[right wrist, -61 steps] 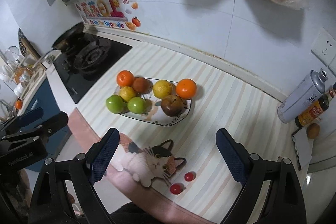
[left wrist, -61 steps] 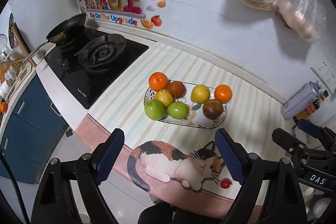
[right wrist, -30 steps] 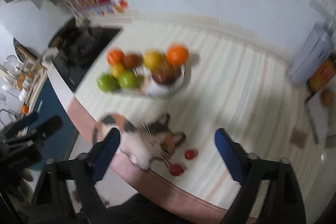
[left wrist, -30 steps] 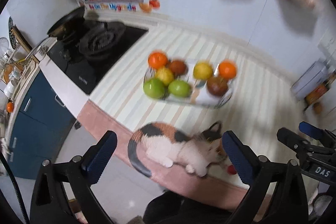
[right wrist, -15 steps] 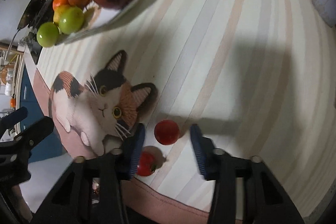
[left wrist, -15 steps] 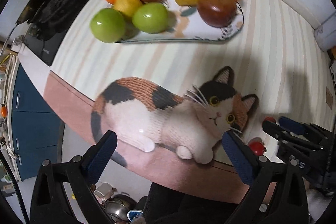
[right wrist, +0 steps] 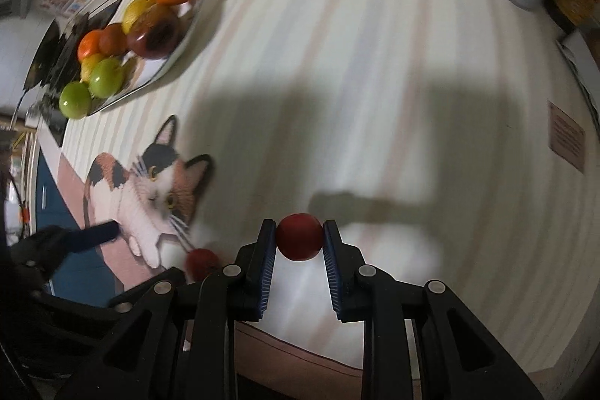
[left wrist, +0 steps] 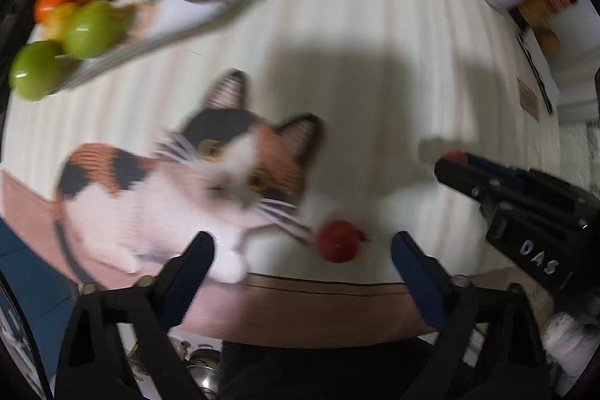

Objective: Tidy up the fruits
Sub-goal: 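Grasp a red cherry tomato with the left tool while the right grasps the other, then place the cherry tomato on the plate with the left tool while the right places its tomato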

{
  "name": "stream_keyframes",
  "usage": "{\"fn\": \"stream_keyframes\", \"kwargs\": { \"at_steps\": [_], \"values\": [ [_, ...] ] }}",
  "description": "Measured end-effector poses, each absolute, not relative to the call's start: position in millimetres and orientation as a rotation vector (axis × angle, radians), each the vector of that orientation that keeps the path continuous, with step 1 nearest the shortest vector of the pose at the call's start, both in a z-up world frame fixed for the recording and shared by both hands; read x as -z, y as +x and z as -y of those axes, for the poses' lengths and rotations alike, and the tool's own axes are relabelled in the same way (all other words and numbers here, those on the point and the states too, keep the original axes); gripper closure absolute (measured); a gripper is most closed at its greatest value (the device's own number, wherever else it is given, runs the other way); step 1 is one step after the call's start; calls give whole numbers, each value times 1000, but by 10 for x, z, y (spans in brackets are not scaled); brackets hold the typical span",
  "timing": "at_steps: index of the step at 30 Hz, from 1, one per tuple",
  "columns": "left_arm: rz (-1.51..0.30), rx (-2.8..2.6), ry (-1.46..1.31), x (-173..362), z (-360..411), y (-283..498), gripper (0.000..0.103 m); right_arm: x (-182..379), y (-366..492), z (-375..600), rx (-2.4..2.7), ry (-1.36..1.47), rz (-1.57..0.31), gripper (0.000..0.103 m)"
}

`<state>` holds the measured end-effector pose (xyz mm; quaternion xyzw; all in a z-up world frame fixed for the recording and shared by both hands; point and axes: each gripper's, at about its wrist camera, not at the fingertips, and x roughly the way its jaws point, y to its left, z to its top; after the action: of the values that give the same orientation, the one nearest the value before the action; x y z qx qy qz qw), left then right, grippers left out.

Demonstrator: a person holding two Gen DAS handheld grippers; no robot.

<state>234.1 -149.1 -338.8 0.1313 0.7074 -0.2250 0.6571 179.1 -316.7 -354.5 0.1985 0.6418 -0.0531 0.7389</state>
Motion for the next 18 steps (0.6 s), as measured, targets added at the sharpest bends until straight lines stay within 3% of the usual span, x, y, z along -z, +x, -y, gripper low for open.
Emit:
{"fn": "stream_keyframes", "kwargs": {
  "at_steps": [2,8,18],
  "values": [
    [-1633,536,293,3471,1549,2307,33,3542,1739,3229,133,444,-1407,76],
    [-1692,588,283,3671,1613,2245,70,3551,1695,3251,152,464,-1399,76],
    [-1638,537,164,3416,1273,2527,73,3253,1963,3077,75,466,-1324,76]
  ]
}}
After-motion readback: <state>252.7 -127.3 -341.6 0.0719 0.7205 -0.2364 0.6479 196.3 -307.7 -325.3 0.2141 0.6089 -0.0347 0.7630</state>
